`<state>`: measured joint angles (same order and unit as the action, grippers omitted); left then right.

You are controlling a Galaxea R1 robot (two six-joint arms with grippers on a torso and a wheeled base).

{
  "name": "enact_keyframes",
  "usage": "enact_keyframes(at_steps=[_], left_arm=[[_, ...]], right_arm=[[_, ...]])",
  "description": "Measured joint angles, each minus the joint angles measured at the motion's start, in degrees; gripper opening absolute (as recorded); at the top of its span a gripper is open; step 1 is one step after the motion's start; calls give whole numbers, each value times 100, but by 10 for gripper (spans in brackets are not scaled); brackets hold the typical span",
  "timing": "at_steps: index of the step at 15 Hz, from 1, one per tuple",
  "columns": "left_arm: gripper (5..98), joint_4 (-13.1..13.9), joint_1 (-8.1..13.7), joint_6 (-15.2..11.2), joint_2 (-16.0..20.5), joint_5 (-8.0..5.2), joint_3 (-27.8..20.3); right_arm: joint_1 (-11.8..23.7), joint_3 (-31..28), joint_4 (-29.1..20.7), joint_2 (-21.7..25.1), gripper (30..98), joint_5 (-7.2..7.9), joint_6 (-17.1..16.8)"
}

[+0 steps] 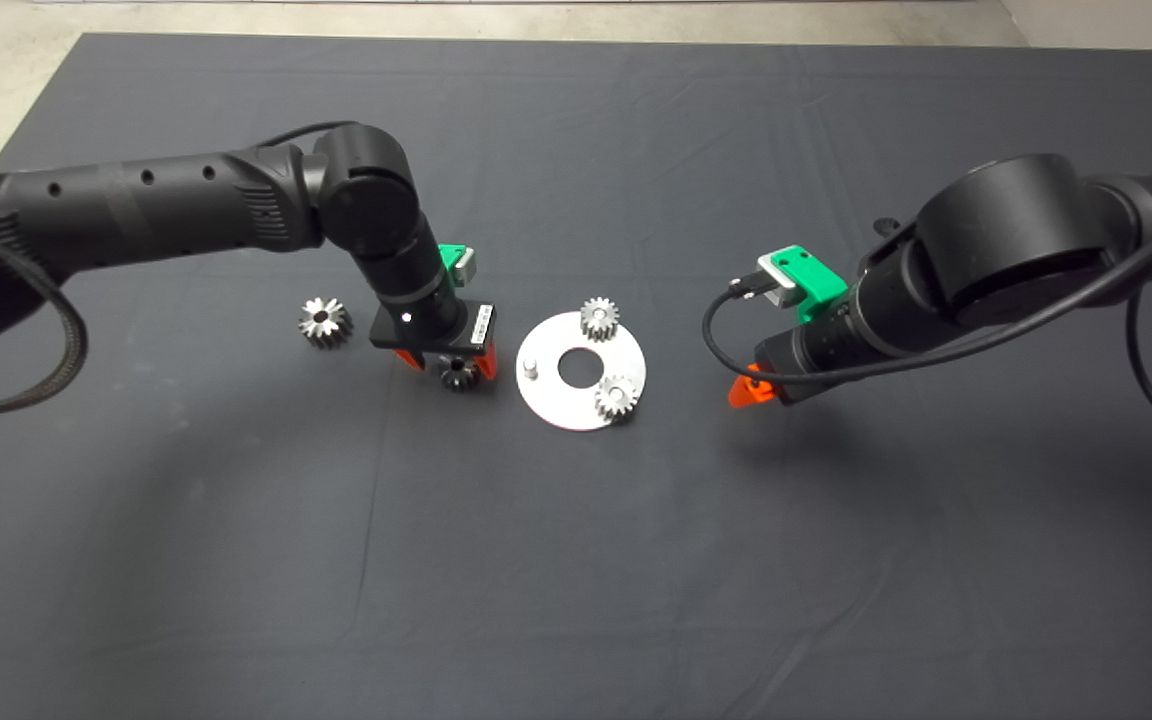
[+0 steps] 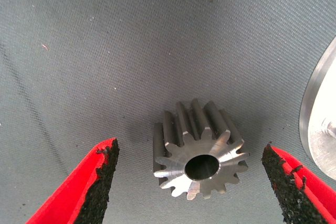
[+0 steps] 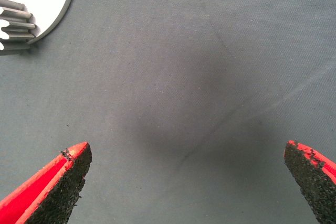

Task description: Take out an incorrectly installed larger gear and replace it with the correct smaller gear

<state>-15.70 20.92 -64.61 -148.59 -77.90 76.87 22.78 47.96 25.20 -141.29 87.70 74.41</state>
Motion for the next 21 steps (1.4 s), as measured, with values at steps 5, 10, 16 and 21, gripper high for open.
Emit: enact_keyframes(at_steps=[5,10,16,21], left_arm=[[691,-2,0,0,2,0,2],[661,-9,-2,60,1,1,82],[619,-66,-88,74,2,6,129],[575,-61,-87,74,0,23,168]], right_arm=[[6,0,-1,0,970,0,0],[11,0,1,-2,969,-2,0],[25,0,1,0,970,0,0],[26,2,-1,0,970,0,0]])
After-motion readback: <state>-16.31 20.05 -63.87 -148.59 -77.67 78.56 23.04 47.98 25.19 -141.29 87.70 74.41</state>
